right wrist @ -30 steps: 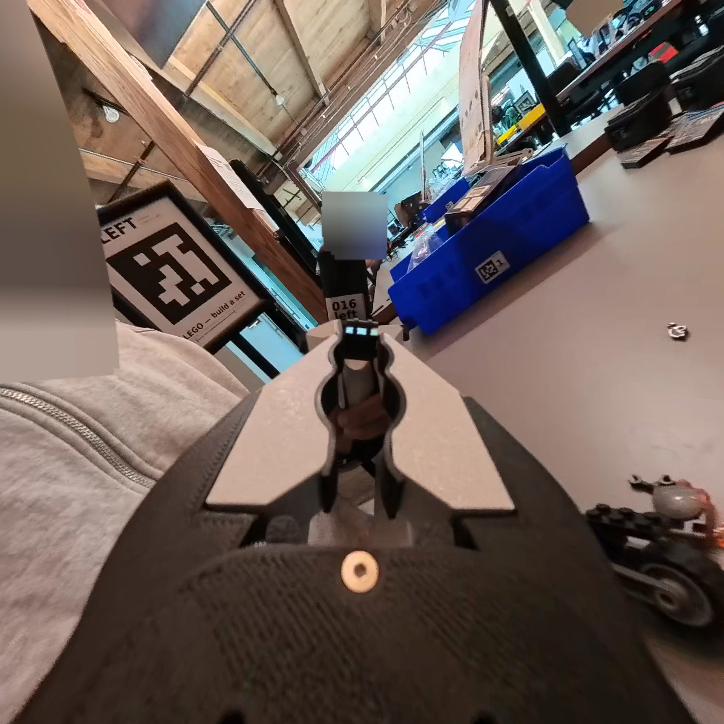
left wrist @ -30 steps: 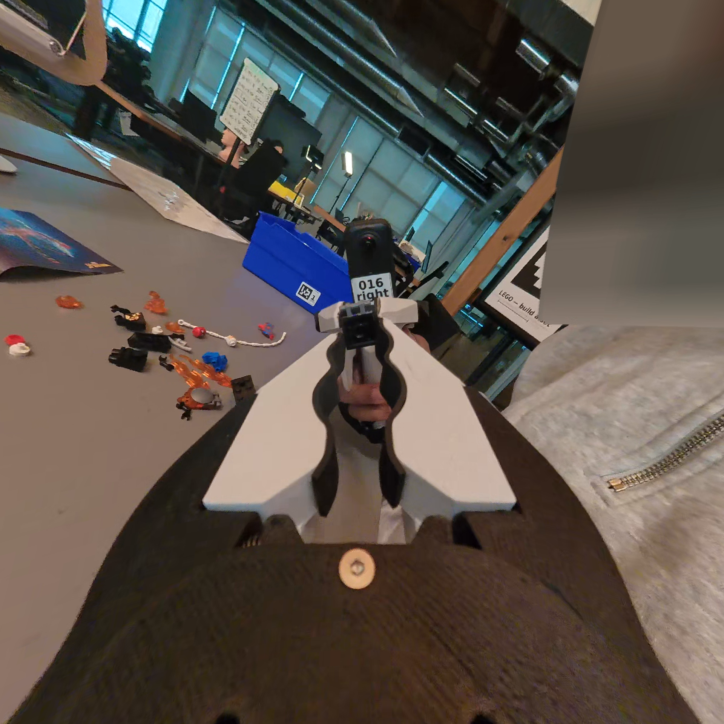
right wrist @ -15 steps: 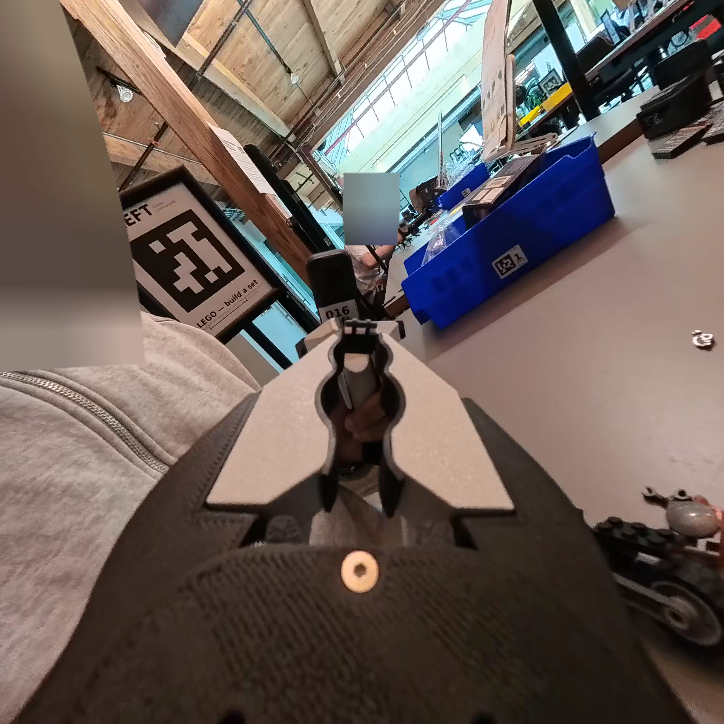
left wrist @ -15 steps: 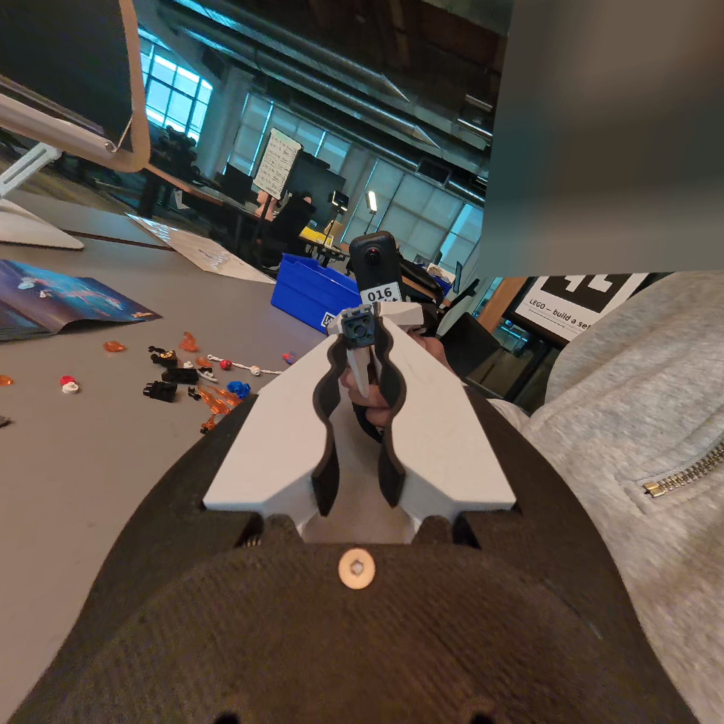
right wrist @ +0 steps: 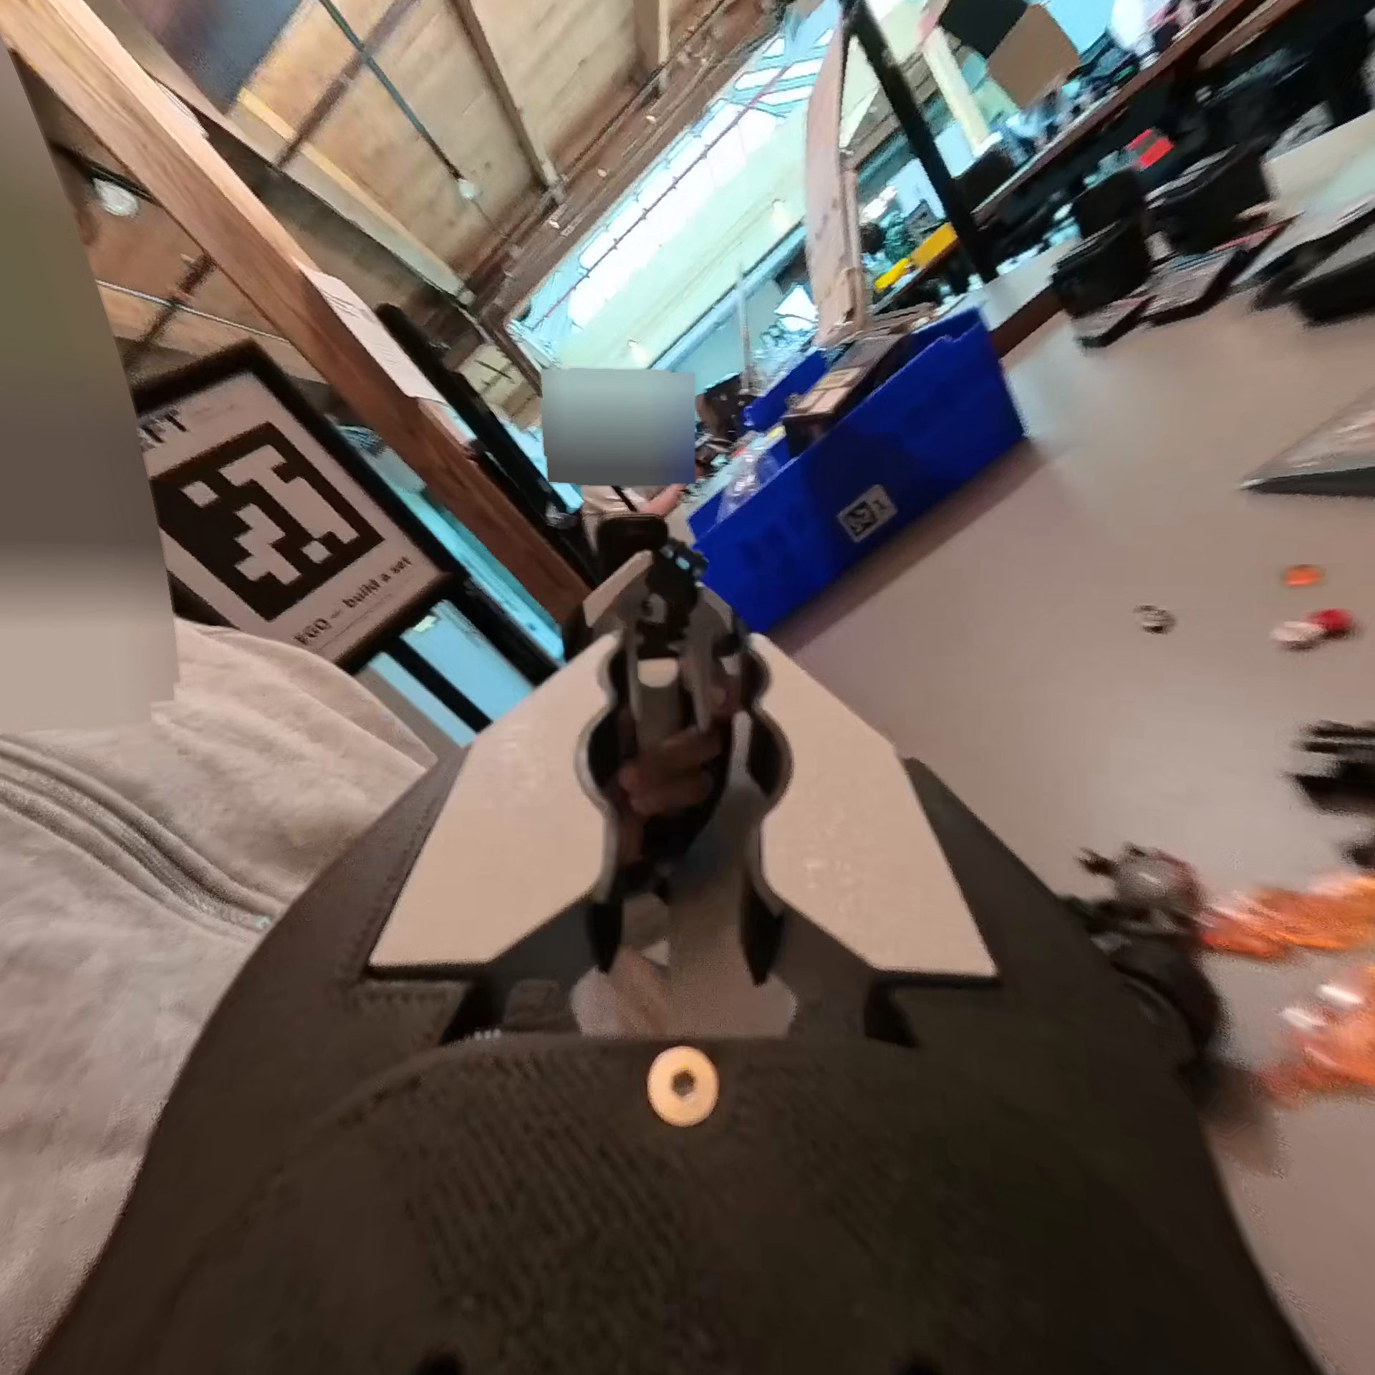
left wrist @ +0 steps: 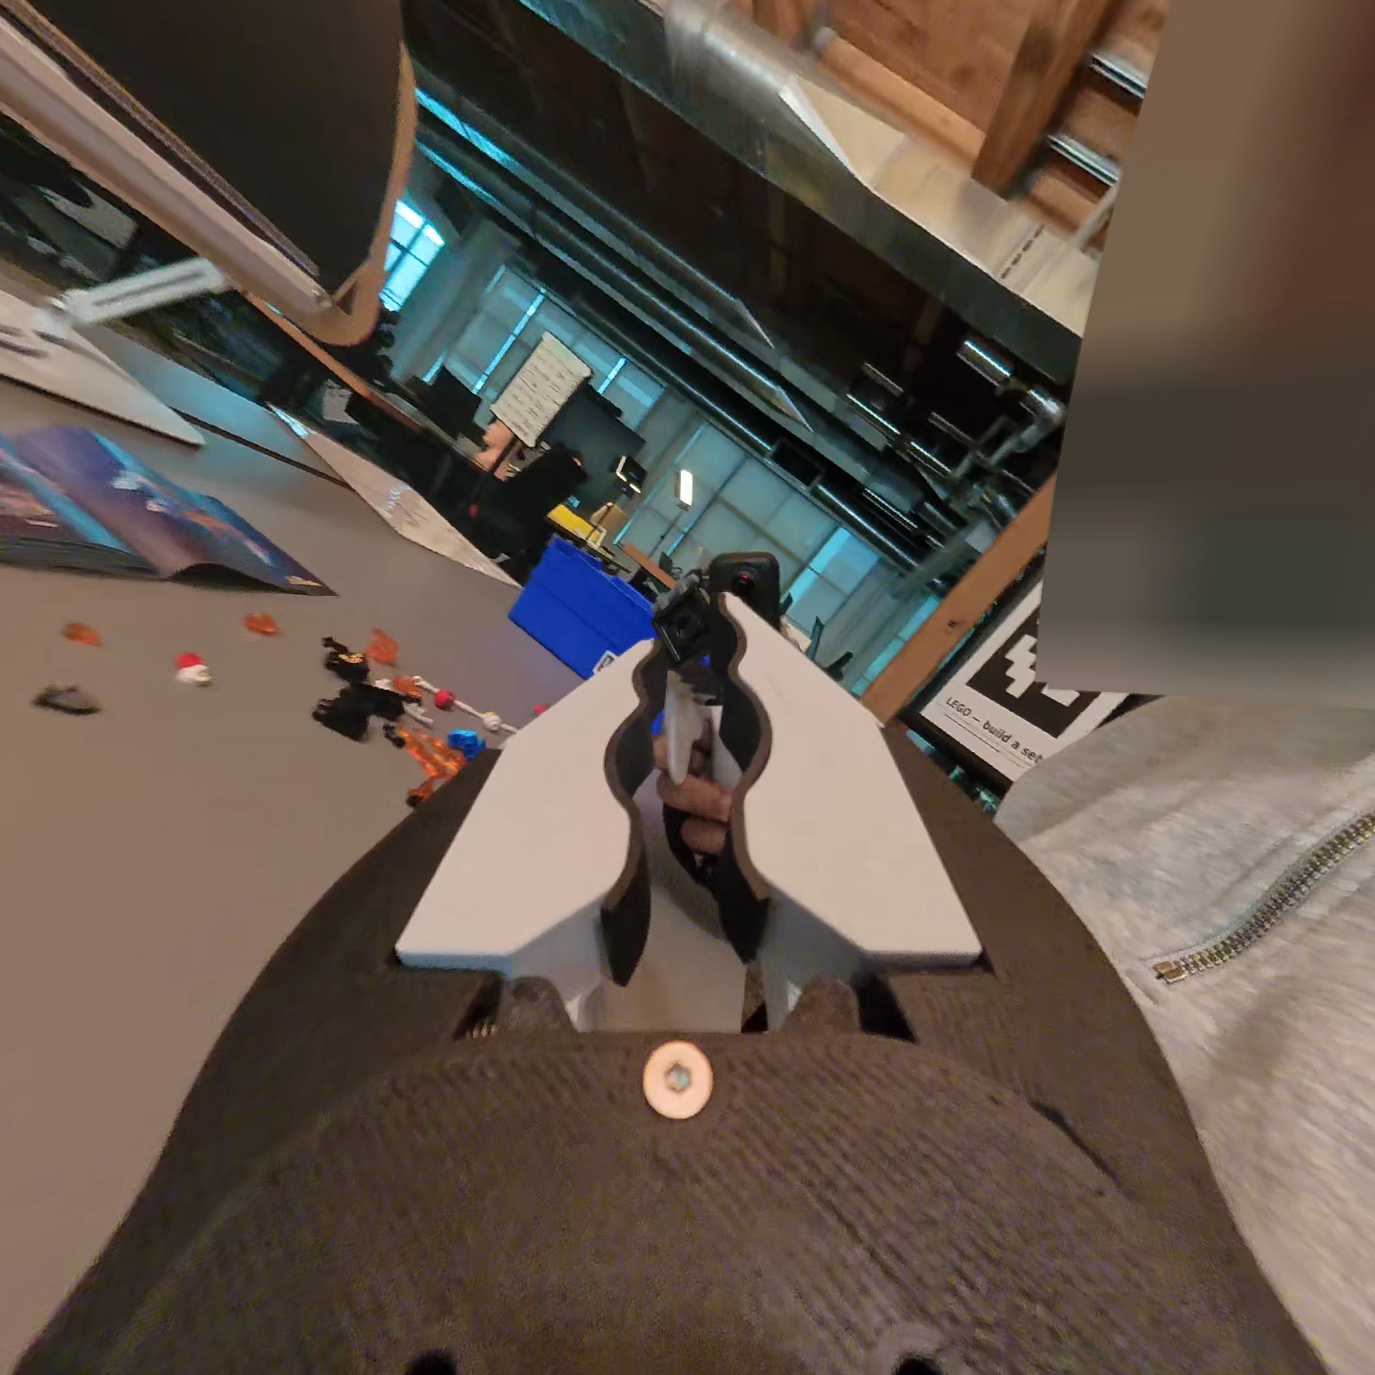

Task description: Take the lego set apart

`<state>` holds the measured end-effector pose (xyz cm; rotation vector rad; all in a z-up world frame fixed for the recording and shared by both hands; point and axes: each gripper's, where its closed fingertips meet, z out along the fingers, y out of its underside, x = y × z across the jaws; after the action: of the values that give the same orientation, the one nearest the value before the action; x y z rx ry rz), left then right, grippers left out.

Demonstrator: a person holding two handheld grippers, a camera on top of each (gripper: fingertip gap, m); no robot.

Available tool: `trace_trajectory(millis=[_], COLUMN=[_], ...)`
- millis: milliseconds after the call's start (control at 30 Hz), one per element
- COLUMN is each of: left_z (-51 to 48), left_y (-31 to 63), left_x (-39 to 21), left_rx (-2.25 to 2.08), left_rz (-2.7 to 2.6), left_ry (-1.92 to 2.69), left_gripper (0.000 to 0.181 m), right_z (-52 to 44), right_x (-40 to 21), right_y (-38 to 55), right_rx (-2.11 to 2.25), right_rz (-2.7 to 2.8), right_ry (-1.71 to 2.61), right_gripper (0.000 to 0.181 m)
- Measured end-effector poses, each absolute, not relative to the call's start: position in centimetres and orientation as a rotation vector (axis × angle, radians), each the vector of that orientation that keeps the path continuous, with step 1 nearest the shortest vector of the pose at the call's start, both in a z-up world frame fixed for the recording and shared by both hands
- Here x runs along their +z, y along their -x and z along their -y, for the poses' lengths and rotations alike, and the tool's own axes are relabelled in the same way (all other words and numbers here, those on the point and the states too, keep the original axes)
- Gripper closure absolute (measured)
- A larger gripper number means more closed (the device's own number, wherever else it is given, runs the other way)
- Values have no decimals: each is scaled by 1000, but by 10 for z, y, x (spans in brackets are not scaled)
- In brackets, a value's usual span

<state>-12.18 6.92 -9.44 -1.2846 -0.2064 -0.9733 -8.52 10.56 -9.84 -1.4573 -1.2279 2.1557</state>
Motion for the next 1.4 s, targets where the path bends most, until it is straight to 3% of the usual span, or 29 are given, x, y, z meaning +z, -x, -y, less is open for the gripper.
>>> trace_trajectory(millis=[33, 133, 267, 433, 867, 900, 1033, 1200, 1233, 1333, 1400], left_z=[-72, -76, -76, -75, -73, -75, -43, -58, -62, -69, -70], left_y=[115, 97, 93, 93, 91, 103, 185, 137, 126, 95, 80], left_x=[-94, -95, -94, -95, -95, -99, -85, -102, -98, -91, -93], left_rx=[-975, -943, -820, -647, -708, -692, -745, -938, -988, -1070, -1099], left_rz=[188, 123, 72, -10, 9, 105, 351, 170, 139, 3, -65], left_ry=[1292, 1350, 1396, 1445, 1421, 1425, 1217, 1426, 1415, 1418, 1460], left_gripper=[168, 168, 168, 169, 169, 180, 181, 181, 180, 152, 151], right_z=[-98, -83, -76, -75, -72, -72, -113, -107, -99, -79, -74], right_x=[-97, -92, -90, -89, -92, -89, -96, -106, -108, -106, -102], right_y=[91, 102, 103, 99, 94, 91, 77, 75, 77, 79, 78], right_rx=[2211, 2352, 2436, 2518, 2429, 2430, 2276, 2048, 2002, 2004, 2067], right_rz=[1217, 1150, 1116, 1077, 1218, 1233, 1153, 1348, 1428, 1547, 1557], right_ry=[1458, 1458, 1477, 1510, 1492, 1467, 1527, 1464, 1424, 1360, 1343], right_gripper=[141, 132, 162, 168, 168, 168, 169, 168, 168, 168, 168])
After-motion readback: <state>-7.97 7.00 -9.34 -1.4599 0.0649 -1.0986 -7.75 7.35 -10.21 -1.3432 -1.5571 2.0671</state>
